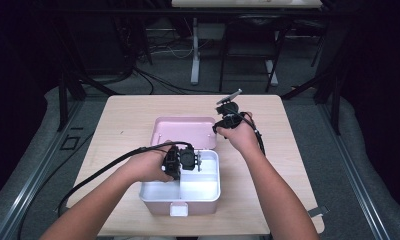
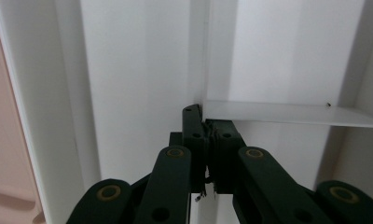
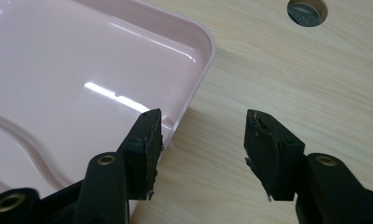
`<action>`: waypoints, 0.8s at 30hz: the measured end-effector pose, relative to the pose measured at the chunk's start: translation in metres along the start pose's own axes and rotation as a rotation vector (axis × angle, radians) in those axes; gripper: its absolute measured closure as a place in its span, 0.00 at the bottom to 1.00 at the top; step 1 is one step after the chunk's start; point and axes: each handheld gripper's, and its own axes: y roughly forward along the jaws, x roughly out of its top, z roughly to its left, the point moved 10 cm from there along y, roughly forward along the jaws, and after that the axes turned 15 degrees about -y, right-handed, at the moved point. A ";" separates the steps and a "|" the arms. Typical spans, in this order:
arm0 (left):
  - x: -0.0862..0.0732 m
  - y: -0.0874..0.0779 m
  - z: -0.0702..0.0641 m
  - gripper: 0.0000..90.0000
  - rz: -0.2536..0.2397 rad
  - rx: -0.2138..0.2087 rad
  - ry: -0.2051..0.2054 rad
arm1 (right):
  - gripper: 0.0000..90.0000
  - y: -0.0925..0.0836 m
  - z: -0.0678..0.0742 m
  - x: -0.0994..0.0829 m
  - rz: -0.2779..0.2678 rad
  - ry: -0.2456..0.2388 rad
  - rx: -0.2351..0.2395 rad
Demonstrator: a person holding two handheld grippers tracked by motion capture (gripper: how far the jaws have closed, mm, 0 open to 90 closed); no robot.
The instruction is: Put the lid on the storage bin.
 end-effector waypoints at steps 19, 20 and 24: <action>0.000 0.000 0.000 0.96 -0.002 -0.001 0.001 | 0.75 0.035 0.003 0.005 0.038 0.157 0.069; 0.000 0.000 0.000 0.96 -0.002 -0.002 0.001 | 0.76 0.036 0.003 0.005 0.043 0.163 0.073; 0.000 0.000 0.000 0.96 -0.001 -0.006 0.000 | 0.79 0.040 0.005 0.007 0.047 0.174 0.074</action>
